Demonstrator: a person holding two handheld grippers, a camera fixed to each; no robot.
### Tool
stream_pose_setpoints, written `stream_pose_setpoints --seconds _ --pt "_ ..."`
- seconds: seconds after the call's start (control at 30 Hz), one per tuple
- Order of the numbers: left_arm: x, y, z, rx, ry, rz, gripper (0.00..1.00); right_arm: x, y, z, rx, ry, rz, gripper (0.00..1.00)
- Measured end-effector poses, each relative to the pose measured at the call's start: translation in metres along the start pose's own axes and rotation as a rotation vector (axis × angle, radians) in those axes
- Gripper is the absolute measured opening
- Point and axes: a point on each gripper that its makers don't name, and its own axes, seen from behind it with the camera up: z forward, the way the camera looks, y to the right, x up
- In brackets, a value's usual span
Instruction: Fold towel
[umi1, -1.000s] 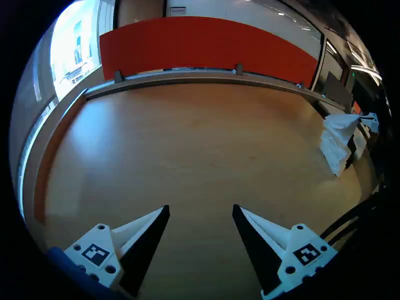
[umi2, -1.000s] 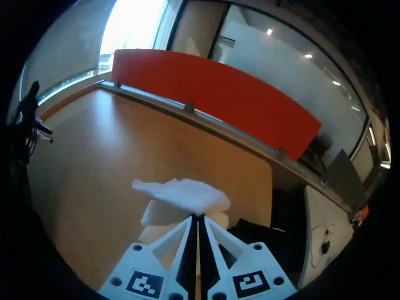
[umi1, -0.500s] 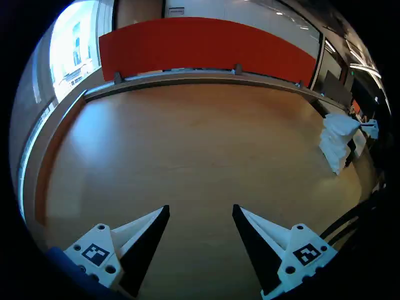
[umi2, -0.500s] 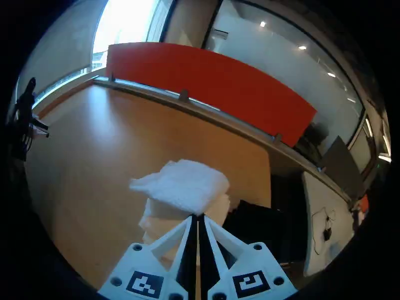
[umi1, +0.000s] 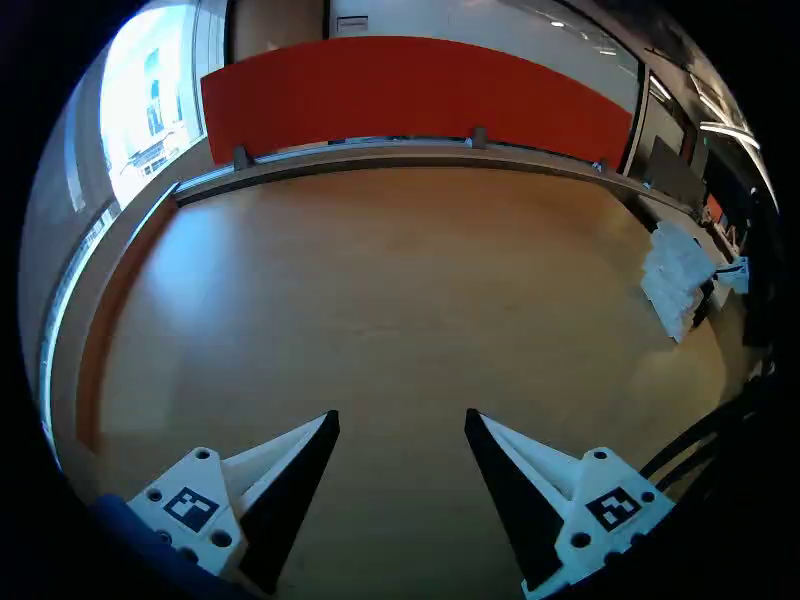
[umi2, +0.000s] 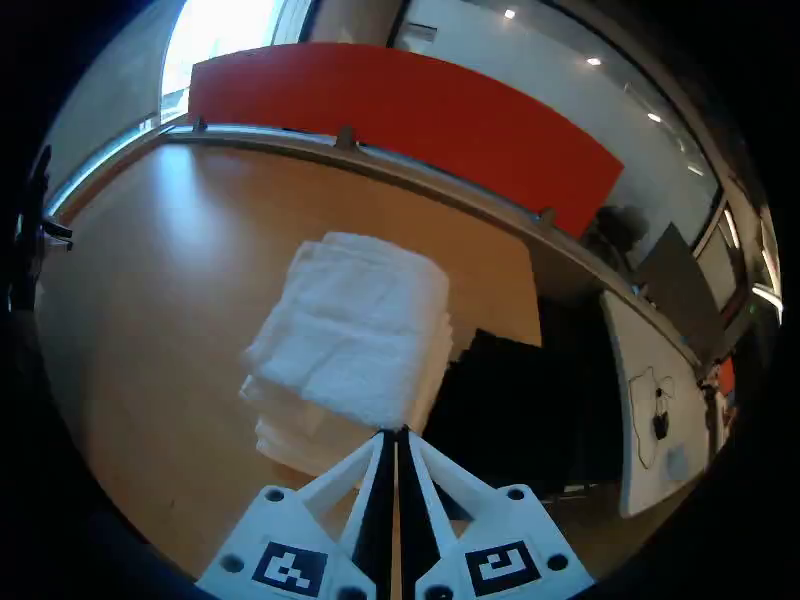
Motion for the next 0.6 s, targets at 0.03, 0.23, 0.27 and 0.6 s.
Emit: stream_pose_setpoints --seconds 0.03,0.23,0.27,0.6 --pt "0.0 -0.001 -0.001 0.002 0.0 0.0 0.94 -0.003 0.0 0.002 -0.001 -0.007 0.003 0.02" --pt "-0.002 -0.002 -0.004 0.01 -0.003 0.001 0.94 -0.02 -0.001 0.016 0.004 -0.044 0.028 0.02" --pt "-0.002 -0.002 -0.004 0.011 -0.003 0.001 0.94 -0.022 -0.001 0.019 0.004 -0.048 0.032 0.02" --pt "-0.002 -0.001 -0.005 0.019 -0.006 0.006 0.93 -0.037 -0.001 0.036 0.01 -0.09 0.069 0.02"
